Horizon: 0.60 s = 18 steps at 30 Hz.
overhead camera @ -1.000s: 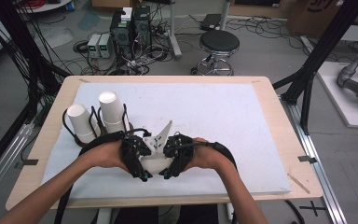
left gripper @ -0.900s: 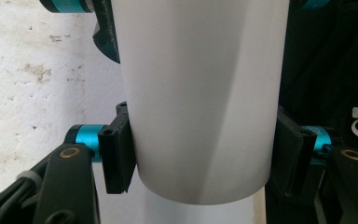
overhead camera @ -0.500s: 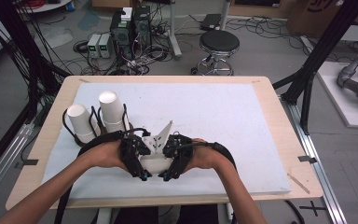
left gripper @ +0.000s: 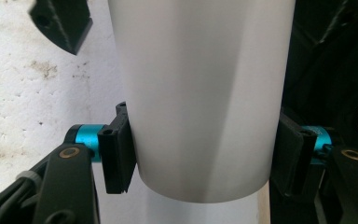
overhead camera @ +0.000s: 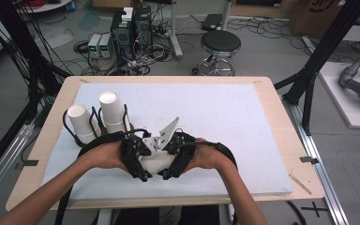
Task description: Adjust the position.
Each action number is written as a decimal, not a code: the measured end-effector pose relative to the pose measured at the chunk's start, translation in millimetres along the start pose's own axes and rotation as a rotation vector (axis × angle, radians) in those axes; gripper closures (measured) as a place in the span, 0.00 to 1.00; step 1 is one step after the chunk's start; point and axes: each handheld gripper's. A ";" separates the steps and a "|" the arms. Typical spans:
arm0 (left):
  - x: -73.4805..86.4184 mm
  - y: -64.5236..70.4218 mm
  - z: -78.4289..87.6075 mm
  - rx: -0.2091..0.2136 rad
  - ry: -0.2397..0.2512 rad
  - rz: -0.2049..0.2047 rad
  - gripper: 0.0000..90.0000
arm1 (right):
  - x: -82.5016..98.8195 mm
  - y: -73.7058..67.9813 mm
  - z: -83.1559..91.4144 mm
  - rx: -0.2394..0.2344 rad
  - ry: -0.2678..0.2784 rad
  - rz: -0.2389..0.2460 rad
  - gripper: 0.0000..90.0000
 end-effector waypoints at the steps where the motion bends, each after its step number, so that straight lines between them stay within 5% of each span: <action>1: 0.0 0.5 -0.6 0.002 -0.004 0.003 0.39 | 0.0 -0.1 1.1 0.002 0.008 -0.001 0.16; 18: -1.6 4.4 -8.8 -0.007 -0.005 0.019 0.39 | -0.3 -4.4 18.5 0.024 0.114 0.013 0.16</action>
Point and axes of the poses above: each handheld gripper's, and its own axes: z roughly backward along the jaws, x roughly out of its underside, y roughly to its right, and after that the axes turned 3 degrees about z, right-handed
